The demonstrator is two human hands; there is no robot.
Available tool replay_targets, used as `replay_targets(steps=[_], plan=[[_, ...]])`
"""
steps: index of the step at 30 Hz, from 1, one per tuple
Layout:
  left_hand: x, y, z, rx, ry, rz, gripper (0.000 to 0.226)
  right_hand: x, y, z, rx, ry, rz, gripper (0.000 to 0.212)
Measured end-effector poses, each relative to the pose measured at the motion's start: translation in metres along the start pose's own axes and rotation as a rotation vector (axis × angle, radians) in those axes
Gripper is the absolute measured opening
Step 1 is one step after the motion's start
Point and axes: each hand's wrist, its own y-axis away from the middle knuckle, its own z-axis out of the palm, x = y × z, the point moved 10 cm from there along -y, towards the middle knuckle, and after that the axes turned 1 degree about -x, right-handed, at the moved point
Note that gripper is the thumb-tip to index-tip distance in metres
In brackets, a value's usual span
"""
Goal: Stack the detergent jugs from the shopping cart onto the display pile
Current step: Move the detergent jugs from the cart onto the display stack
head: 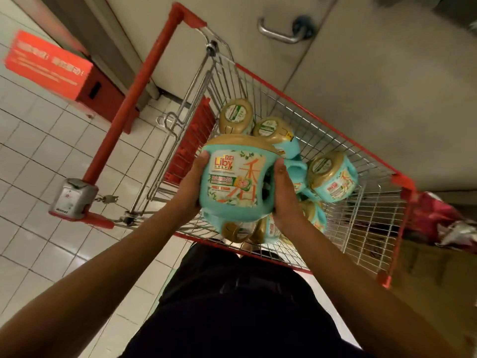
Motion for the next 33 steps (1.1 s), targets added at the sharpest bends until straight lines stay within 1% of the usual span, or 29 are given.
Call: replay_targets(steps=[3, 5, 7, 8, 10, 11, 12, 14, 17, 19, 24, 26, 28, 30, 33], plan=[[0.002, 0.005, 0.02, -0.024, 0.005, -0.009, 0.065, -0.008, 0.014, -0.018, 0.08, -0.031, -0.02, 0.073], [-0.001, 0.006, 0.032, -0.059, 0.024, -0.02, 0.057, -0.014, 0.024, -0.028, 0.118, -0.04, -0.036, 0.074], [-0.008, 0.007, 0.045, -0.102, 0.021, -0.036, 0.055, -0.015, 0.037, -0.042, 0.164, -0.025, -0.046, 0.077], [-0.012, 0.008, 0.05, -0.101, 0.007, -0.041, 0.057, -0.013, 0.044, -0.049, 0.188, -0.023, -0.05, 0.077], [-0.024, 0.009, 0.056, -0.059, -0.008, -0.074, 0.075, -0.007, 0.058, -0.067, 0.251, -0.031, -0.058, 0.072], [-0.028, 0.01, 0.063, -0.061, -0.024, -0.081, 0.08, -0.004, 0.067, -0.077, 0.287, -0.05, -0.065, 0.069], [-0.03, 0.011, 0.07, -0.083, -0.045, -0.079, 0.08, -0.001, 0.075, -0.084, 0.309, -0.073, -0.073, 0.066], [-0.037, 0.016, 0.091, -0.162, -0.095, -0.086, 0.069, 0.003, 0.093, -0.097, 0.342, -0.123, -0.094, 0.064], [-0.052, 0.028, 0.132, -0.242, -0.142, -0.135, 0.045, 0.006, 0.131, -0.128, 0.409, -0.175, -0.144, 0.065], [-0.064, 0.034, 0.156, -0.266, -0.199, -0.151, 0.042, 0.01, 0.155, -0.149, 0.456, -0.207, -0.176, 0.07], [-0.112, 0.068, 0.239, -0.429, -0.352, -0.209, 0.063, 0.032, 0.228, -0.218, 0.59, -0.304, -0.265, 0.076], [-0.139, 0.085, 0.273, -0.469, -0.395, -0.23, 0.059, 0.047, 0.262, -0.251, 0.65, -0.331, -0.283, 0.076], [-0.17, 0.106, 0.308, -0.513, -0.419, -0.243, 0.053, 0.065, 0.297, -0.284, 0.693, -0.375, -0.279, 0.082], [-0.199, 0.127, 0.34, -0.564, -0.467, -0.231, 0.055, 0.082, 0.33, -0.315, 0.727, -0.412, -0.272, 0.089], [-0.251, 0.161, 0.388, -0.634, -0.544, -0.205, 0.057, 0.109, 0.386, -0.369, 0.784, -0.421, -0.282, 0.085]])
